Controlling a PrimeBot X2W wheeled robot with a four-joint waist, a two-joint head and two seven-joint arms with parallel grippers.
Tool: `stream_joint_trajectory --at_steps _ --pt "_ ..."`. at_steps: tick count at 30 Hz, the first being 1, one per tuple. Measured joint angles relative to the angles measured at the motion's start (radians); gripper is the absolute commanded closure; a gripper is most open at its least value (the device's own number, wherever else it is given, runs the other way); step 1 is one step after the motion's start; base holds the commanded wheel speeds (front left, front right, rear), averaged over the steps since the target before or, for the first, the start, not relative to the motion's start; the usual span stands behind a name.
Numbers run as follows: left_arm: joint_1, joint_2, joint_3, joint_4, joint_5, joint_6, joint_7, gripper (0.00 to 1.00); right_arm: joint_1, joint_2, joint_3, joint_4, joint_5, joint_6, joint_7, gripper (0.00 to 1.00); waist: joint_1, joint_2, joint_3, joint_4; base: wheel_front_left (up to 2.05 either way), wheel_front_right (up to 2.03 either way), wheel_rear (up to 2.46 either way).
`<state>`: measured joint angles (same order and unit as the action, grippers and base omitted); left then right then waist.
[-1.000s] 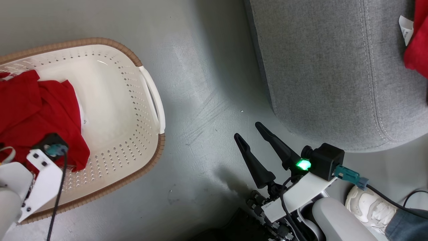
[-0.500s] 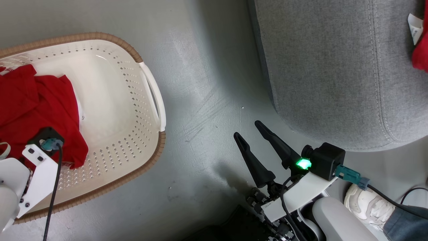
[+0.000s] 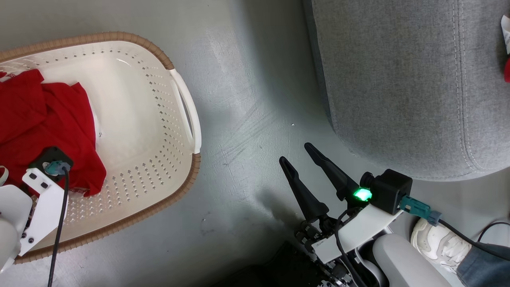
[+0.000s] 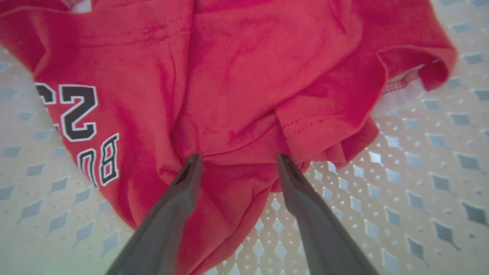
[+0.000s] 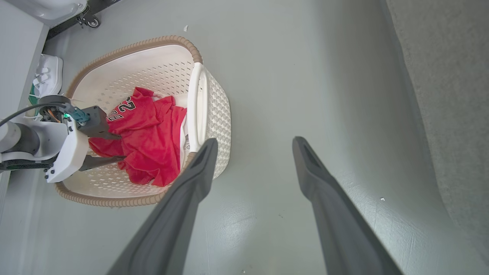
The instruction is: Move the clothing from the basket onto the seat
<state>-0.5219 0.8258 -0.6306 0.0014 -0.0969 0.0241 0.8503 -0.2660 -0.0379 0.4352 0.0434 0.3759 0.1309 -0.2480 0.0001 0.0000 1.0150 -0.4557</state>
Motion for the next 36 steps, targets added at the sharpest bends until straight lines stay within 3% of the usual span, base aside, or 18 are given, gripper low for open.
stream_joint_trajectory --at_steps 20,36 --pt "-0.002 -0.009 0.004 0.003 -0.001 0.017 -0.063 0.00 0.000 0.000 0.000 -0.001 0.000 0.000 0.000 0.00 0.0000 0.0000 0.010 -0.001 0.00 0.00 0.00" --pt "0.000 -0.007 -0.026 0.024 -0.040 -0.032 -0.059 0.00 0.001 0.000 -0.002 -0.001 0.000 0.000 0.000 0.00 0.0000 0.0000 0.013 0.002 0.00 0.00 0.00"
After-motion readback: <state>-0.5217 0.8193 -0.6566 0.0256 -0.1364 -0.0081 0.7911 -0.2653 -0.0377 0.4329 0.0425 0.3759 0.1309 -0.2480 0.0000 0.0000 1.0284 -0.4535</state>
